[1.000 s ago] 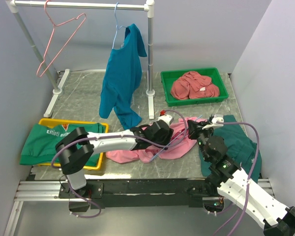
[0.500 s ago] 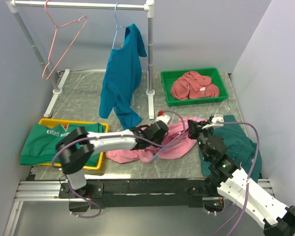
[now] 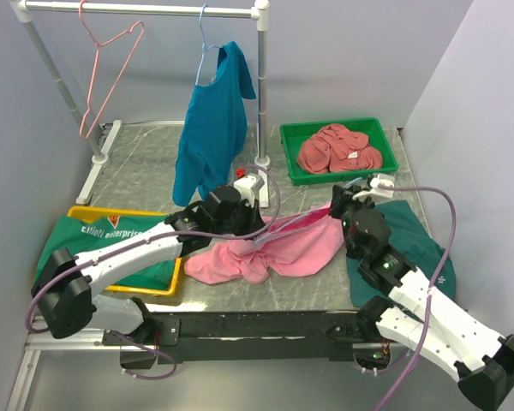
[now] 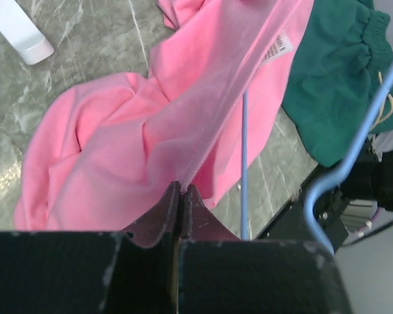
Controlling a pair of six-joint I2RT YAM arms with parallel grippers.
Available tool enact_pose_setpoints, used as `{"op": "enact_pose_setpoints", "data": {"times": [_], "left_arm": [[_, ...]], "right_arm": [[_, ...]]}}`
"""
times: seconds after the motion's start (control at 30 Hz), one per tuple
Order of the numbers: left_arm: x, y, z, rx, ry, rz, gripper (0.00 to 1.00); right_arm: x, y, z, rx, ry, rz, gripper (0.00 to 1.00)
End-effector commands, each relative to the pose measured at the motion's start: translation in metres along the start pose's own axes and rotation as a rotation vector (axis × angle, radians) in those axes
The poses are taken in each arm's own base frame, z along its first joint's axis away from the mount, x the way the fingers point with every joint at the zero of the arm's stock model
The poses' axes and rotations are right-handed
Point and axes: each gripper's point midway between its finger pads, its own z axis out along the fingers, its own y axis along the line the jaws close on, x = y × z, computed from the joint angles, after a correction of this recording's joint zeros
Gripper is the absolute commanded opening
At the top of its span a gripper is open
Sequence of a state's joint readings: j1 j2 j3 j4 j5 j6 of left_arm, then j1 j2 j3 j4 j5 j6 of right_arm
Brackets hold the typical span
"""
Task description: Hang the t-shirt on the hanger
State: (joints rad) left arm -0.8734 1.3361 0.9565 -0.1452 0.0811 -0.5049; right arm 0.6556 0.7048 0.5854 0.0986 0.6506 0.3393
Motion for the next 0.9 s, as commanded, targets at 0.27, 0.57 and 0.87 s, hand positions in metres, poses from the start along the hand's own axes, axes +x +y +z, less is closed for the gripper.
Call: {"op": "enact_pose_setpoints", "data": {"times": [0.27,0.57,0.87], "left_arm": [[-0.041,-0.023,-0.068,0.085,-0.101,0.062,0.01],[-0.068,-0.03,-0.099,0.072,-0.186,0.087,0.02],[-0.131,-0.082,-0.135,0.203,-0.283,0.171,0.02]], "right_arm": [[-0.074,-0.004,0.017,0.21,-0.147,-0.028,0.0],[-0.089,0.009,0.015,0.178,-0.163,-0.054,0.0],[-0.115,0.055,-0.003,0.121,-0.189,-0.09,0.0]]}}
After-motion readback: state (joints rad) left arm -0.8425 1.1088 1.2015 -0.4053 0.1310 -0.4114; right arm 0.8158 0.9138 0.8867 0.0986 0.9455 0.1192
